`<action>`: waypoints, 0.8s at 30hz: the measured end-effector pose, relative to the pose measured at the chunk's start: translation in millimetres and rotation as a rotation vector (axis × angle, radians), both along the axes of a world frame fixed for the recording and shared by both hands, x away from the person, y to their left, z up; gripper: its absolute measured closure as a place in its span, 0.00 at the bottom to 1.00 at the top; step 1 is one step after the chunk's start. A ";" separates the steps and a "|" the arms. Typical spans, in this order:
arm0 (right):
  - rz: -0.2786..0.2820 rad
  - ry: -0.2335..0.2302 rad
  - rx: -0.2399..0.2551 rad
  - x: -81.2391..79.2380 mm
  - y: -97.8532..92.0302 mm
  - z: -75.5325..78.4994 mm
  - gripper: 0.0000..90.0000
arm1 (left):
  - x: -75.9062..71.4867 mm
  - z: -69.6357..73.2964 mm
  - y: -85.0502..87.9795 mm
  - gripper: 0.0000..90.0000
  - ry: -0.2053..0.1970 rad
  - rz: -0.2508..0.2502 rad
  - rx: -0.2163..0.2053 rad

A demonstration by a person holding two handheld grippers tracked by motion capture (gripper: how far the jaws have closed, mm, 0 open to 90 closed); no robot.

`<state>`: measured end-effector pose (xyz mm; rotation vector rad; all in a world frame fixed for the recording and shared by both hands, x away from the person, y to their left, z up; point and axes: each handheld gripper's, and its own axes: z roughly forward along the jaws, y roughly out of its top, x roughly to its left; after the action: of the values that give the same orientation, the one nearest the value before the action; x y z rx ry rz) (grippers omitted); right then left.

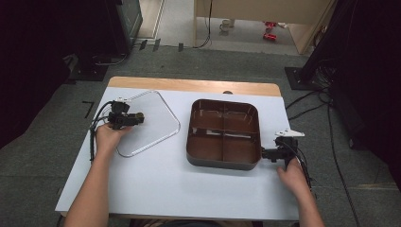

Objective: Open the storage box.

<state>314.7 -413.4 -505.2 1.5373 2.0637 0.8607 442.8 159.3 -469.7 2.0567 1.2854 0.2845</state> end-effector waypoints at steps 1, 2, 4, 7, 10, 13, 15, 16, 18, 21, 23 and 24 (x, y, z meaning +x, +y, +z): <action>0.000 0.000 0.000 0.0 0.0 0.0 0.00 | 0.0 0.0 0.0 0.65 0.000 0.000 0.000; 0.000 0.000 0.000 0.0 0.0 0.0 0.00 | -0.1 -0.3 -0.2 0.64 -0.001 0.002 -0.002; 0.000 0.000 0.000 0.0 0.0 0.0 0.00 | 0.3 0.1 0.3 0.63 0.008 0.006 -0.018; 0.000 0.000 0.000 0.0 0.0 0.0 0.00 | -0.7 2.9 0.1 0.60 0.000 0.005 -0.017; 0.000 0.000 0.000 0.0 0.0 0.0 0.00 | -3.9 10.5 0.6 0.53 -0.031 0.008 -0.041; 0.000 0.000 0.000 0.0 0.0 0.0 0.00 | -8.0 17.9 0.3 0.50 -0.043 -0.006 -0.054; 0.000 0.000 0.000 0.0 0.0 0.0 0.00 | -11.2 21.9 -1.8 0.49 -0.043 -0.023 -0.047; 0.000 0.000 0.000 0.0 0.0 0.0 0.00 | -14.8 26.1 -5.3 0.49 -0.051 -0.037 -0.042; 0.000 0.000 0.000 -0.1 0.0 0.0 0.00 | -16.8 28.6 -7.4 0.47 -0.060 -0.041 -0.047; 0.000 0.000 0.000 -0.1 0.0 0.0 0.00 | -22.6 35.5 -13.8 0.43 -0.099 -0.069 -0.063; 0.000 -0.001 0.000 -0.1 0.1 0.0 0.00 | -26.6 39.1 -18.6 0.41 -0.112 -0.095 -0.065; 0.000 -0.001 0.000 -0.2 0.1 0.0 0.00 | -30.8 41.6 -23.6 0.40 -0.119 -0.121 -0.055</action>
<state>314.5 -413.2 -505.2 1.5370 2.0631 0.8609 412.0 135.7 -428.1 2.0296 1.0814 0.3082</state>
